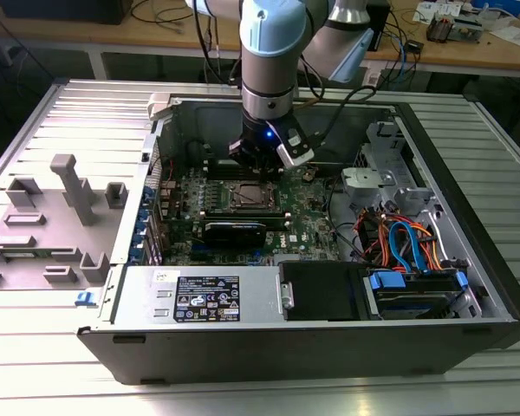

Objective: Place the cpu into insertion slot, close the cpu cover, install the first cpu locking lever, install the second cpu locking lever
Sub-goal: 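Install the first cpu locking lever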

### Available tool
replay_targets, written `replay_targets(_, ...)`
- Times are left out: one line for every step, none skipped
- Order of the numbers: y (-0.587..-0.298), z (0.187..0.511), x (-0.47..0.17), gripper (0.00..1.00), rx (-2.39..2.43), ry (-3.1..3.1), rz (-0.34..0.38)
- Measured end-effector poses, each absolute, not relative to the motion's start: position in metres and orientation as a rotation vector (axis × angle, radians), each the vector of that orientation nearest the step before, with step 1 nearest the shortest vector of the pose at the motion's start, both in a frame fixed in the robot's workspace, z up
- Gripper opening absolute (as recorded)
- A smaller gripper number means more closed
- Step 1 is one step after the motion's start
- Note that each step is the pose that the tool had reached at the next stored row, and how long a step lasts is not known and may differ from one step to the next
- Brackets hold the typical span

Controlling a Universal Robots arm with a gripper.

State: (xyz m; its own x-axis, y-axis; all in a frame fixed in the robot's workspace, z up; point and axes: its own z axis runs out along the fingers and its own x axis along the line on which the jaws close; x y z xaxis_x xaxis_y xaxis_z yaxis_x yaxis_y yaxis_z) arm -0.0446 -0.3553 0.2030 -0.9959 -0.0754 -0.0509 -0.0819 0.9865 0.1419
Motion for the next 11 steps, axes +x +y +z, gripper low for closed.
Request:
replay_targets(-0.3554, 0.2048, -0.0446, 0.11, -0.122, 3.086, 0.223)
replay_targets(-0.3555, 0.2067, -0.0446, 0.11, -0.122, 3.086, 0.224)
replay_targets(-0.3555, 0.2073, -0.0446, 0.11, -0.122, 3.086, 0.226)
replay_targets(-0.3555, 0.2082, -0.0446, 0.11, -0.122, 3.086, 0.228)
replay_targets(-0.3555, 0.2089, -0.0446, 0.11, -0.122, 3.086, 0.229)
replay_targets(-0.3556, 0.2095, -0.0446, 0.11, -0.122, 3.086, 0.229)
replay_targets(-0.3559, 0.2095, -0.0446, 0.11, -0.122, 3.086, 0.229)
replay_targets(-0.3565, 0.2096, -0.0445, 0.11, -0.123, 3.086, 0.229)
replay_targets(-0.3577, 0.2096, -0.0446, 0.11, -0.123, 3.086, 0.229)
replay_targets(-0.3591, 0.2097, -0.0446, 0.11, -0.122, 3.086, 0.228)
replay_targets(-0.3605, 0.2096, -0.0446, 0.11, -0.122, 3.086, 0.229)
